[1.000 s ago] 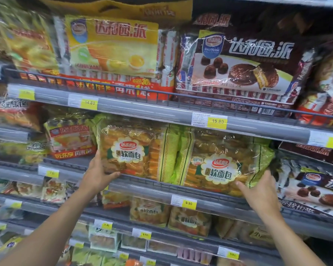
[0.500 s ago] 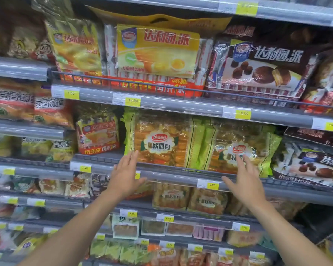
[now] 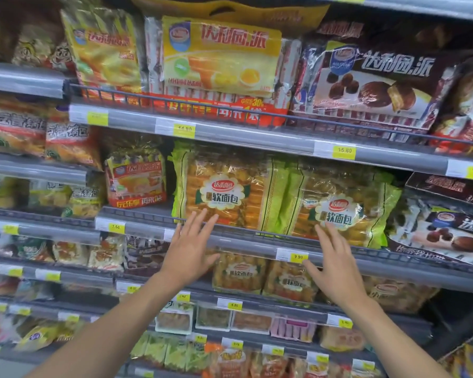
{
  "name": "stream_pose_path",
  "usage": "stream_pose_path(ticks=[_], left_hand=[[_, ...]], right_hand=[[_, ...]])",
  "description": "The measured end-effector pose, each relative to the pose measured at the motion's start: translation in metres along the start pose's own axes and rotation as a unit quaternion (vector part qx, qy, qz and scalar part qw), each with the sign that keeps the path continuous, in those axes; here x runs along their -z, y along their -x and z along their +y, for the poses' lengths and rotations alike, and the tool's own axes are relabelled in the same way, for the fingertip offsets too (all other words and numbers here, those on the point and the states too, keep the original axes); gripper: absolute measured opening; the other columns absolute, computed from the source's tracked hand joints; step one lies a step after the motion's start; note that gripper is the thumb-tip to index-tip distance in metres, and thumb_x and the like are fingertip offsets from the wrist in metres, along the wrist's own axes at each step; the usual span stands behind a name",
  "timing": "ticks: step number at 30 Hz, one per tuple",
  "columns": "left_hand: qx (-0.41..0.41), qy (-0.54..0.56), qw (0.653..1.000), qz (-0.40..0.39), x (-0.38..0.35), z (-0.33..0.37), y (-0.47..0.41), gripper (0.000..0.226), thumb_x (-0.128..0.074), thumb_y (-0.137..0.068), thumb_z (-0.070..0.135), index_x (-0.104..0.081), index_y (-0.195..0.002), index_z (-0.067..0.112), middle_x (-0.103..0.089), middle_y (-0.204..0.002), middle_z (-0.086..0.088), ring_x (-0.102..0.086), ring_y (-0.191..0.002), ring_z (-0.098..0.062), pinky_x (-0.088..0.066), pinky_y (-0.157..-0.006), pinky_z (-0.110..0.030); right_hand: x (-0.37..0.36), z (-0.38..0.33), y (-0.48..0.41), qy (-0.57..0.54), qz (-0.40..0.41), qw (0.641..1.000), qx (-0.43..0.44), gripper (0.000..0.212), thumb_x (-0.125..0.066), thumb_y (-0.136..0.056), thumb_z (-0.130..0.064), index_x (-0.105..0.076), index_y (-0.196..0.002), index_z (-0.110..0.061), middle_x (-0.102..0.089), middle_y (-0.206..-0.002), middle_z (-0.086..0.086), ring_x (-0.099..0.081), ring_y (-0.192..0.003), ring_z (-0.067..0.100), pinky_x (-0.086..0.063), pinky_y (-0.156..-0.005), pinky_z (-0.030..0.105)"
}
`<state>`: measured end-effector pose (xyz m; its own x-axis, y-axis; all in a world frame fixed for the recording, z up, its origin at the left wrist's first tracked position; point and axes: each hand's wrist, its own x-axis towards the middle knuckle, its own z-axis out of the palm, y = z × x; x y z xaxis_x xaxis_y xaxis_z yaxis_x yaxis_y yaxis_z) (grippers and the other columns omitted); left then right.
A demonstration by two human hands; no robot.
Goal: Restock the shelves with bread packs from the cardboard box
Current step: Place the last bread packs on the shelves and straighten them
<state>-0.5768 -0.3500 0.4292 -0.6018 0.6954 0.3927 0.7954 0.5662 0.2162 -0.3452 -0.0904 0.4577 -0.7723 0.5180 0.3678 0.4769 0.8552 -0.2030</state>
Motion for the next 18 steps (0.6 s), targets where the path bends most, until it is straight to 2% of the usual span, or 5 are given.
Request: stream_pose_path(ticks=[3,5,9,12,18], left_hand=[[-0.022,-0.037,0.997,0.061,-0.021,0.005,0.006,0.072,-0.064,-0.092,0.050,-0.036,-0.153,0.027,-0.031,-0.163,-0.001,-0.028,-0.151,-0.025,-0.033,-0.119,-0.049],[-0.045,-0.052,0.992,0.108,-0.040,0.004,0.009,0.050,-0.063,-0.092,0.043,-0.050,-0.137,0.027,-0.049,-0.146,0.001,-0.049,-0.134,-0.025,-0.046,-0.102,-0.045],[-0.108,-0.079,0.980,0.150,-0.098,-0.009,0.014,0.027,-0.062,-0.091,0.033,-0.060,-0.116,0.025,-0.056,-0.116,0.000,-0.059,-0.102,-0.027,-0.046,-0.077,-0.039],[-0.128,-0.090,0.976,0.153,-0.147,-0.024,0.014,0.030,-0.069,-0.086,0.033,-0.061,-0.114,0.025,-0.057,-0.118,-0.001,-0.059,-0.101,-0.028,-0.048,-0.075,-0.040],[-0.121,-0.044,0.974,0.189,-0.243,-0.054,0.002,0.045,-0.071,-0.086,0.043,-0.059,-0.127,0.028,-0.050,-0.142,-0.005,-0.054,-0.123,-0.030,-0.051,-0.092,-0.043]], right_hand=[[-0.020,0.000,0.003,-0.031,0.020,0.999,0.013,0.084,-0.066,-0.094,-0.044,-0.021,-0.161,-0.022,-0.008,-0.169,-0.003,-0.014,-0.154,0.021,-0.029,-0.122,0.047],[-0.039,-0.003,0.003,-0.058,0.022,0.998,0.018,0.082,-0.066,-0.094,-0.042,-0.021,-0.161,-0.024,-0.010,-0.168,-0.005,-0.015,-0.153,0.019,-0.030,-0.121,0.047],[-0.092,-0.003,-0.001,-0.103,0.066,0.992,0.044,0.079,-0.068,-0.094,-0.036,-0.025,-0.159,-0.028,-0.015,-0.167,-0.006,-0.018,-0.152,0.017,-0.027,-0.119,0.039],[-0.138,0.001,-0.004,-0.135,0.137,0.979,0.065,0.075,-0.071,-0.092,-0.030,-0.034,-0.156,-0.022,-0.022,-0.165,-0.004,-0.022,-0.151,0.015,-0.023,-0.119,0.033],[-0.221,0.018,-0.011,-0.158,0.328,0.919,0.150,0.059,-0.070,-0.089,-0.017,-0.051,-0.144,-0.009,-0.040,-0.154,0.012,-0.038,-0.145,0.024,-0.032,-0.120,0.042]])
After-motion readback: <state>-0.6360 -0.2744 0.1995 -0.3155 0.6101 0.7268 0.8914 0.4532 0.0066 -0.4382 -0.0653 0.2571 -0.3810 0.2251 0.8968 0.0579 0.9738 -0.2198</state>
